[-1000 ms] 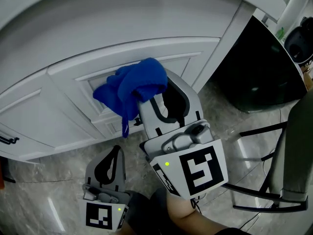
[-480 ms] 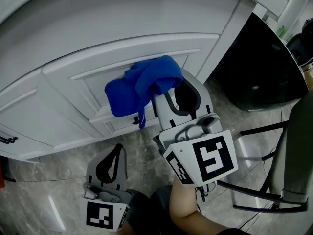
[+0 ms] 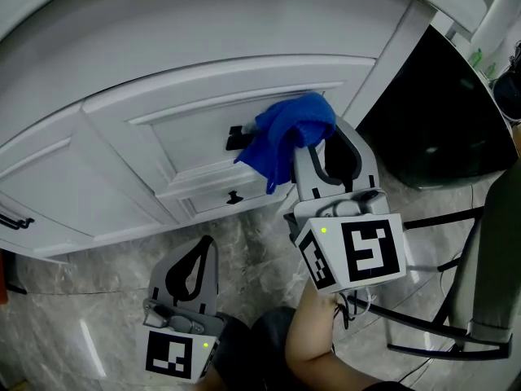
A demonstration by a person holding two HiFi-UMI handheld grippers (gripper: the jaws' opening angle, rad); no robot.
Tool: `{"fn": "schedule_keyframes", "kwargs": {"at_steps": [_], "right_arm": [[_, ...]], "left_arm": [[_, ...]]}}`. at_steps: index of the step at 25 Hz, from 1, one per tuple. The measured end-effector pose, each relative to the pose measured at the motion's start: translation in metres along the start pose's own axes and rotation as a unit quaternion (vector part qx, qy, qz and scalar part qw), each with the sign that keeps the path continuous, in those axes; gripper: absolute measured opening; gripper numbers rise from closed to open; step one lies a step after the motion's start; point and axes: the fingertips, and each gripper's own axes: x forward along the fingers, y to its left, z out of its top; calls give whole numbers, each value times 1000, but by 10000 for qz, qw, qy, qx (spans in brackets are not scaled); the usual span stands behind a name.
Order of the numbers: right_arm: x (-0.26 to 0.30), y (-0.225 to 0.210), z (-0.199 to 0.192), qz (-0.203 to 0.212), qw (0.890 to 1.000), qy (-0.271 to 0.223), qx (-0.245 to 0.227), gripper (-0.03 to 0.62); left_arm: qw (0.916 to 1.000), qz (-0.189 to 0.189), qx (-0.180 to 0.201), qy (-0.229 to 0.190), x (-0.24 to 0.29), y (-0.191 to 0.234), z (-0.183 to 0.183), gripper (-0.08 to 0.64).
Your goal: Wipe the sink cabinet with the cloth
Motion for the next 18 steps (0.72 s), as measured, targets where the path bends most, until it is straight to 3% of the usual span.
{"fn": "schedule_keyframes", "kwargs": {"at_steps": [4, 18], "right_arm": [[-4, -13, -5, -83, 9997, -41, 224, 117], [-5, -18, -4, -227, 9994, -16, 242, 117]], "left_arm": [[9996, -154, 251, 27, -1, -3, -1, 3], [9997, -153, 198, 18, 1, -1, -3, 3]]}}
